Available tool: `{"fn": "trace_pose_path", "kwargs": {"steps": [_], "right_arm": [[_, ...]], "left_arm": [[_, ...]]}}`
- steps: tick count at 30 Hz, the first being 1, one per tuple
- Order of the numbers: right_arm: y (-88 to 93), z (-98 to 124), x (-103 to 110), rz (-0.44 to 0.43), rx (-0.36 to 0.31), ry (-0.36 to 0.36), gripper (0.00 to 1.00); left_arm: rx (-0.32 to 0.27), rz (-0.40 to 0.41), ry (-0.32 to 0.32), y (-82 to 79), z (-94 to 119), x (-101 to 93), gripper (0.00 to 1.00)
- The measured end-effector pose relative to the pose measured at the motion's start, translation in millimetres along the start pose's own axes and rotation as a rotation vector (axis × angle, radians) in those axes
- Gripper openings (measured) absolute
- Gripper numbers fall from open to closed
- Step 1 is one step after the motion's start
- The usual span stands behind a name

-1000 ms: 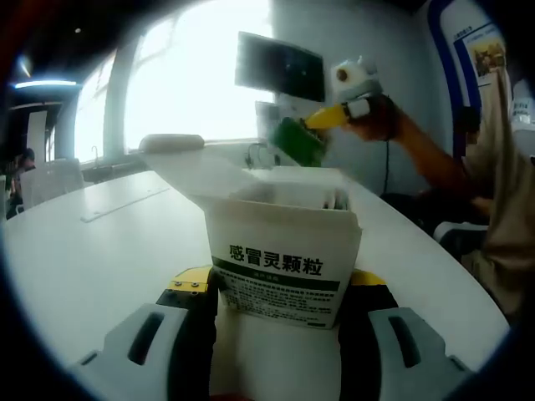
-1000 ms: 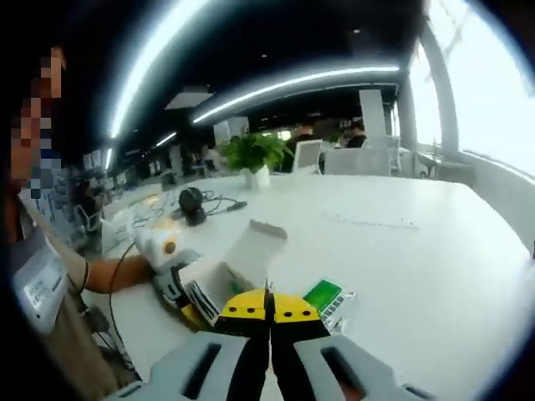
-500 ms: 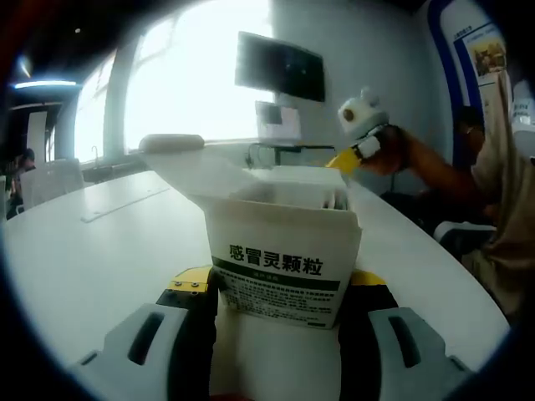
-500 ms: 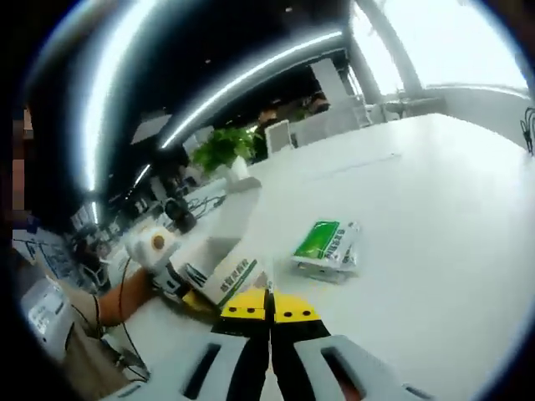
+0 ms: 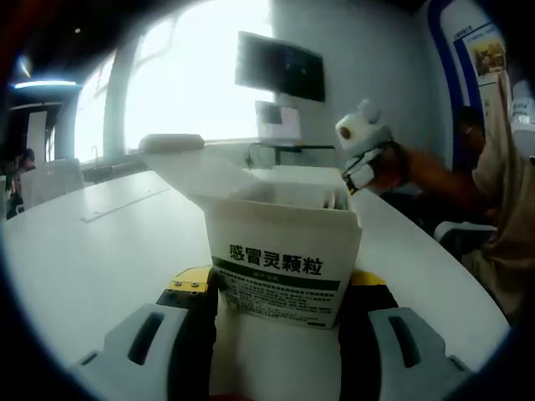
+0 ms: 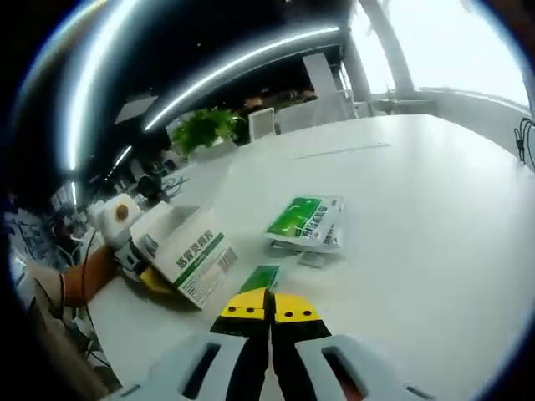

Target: Take out ganmaoling bag from box put it on table

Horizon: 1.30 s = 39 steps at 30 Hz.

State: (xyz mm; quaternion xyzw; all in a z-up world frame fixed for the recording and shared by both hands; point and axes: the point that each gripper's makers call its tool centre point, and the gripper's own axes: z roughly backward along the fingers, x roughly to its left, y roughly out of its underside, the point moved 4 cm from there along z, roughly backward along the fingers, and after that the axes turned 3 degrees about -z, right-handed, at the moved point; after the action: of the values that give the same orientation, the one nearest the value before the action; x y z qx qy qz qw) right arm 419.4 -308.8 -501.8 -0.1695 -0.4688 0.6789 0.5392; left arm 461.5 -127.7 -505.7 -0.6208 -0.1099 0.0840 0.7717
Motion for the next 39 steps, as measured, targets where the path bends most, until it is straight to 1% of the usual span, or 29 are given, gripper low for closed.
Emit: {"fn": "trace_pose_path", "kwargs": {"steps": [2,3,8,13,14,20,25,27,36,39], "right_arm": [[1.5,-1,-1,0.077,0.013,0.035,0.0],[0.7,-1,-2,0.09,0.007,0.051,0.0],[1.3,-2,-1,0.113,0.01,0.067,0.01],[-1.1,1,-8,0.159,0.007,0.113,0.07],[-2.4,3,-9,0.162,0.003,0.12,0.07],[-13.8,15,-19,0.147,-0.051,0.132,0.06],[-18.3,21,-24,0.152,-0.078,0.138,0.0],[-19.6,23,-24,0.156,-0.09,0.139,0.0],[-21.4,24,-28,0.244,-0.138,0.121,0.0],[-19.8,24,-34,0.308,-0.138,0.148,0.0]], "left_arm": [[0.0,0.0,0.0,-0.1,0,0.0,0.49],[0.0,0.0,0.0,-0.1,0,0.0,0.49],[0.0,0.0,0.0,-0.1,0,-0.1,0.49],[0.001,0.0,0.0,-0.1,-1,-0.1,0.49],[0.001,0.0,0.0,-0.1,-1,-0.1,0.49],[0.001,0.0,0.0,-0.1,-1,-0.1,0.49],[0.001,-0.001,0.0,-0.1,-1,0.0,0.49],[0.001,-0.001,0.0,0.0,-1,0.0,0.49],[0.002,-0.002,0.0,0.2,0,0.0,0.49],[0.002,-0.002,0.0,0.3,0,0.1,0.49]]}}
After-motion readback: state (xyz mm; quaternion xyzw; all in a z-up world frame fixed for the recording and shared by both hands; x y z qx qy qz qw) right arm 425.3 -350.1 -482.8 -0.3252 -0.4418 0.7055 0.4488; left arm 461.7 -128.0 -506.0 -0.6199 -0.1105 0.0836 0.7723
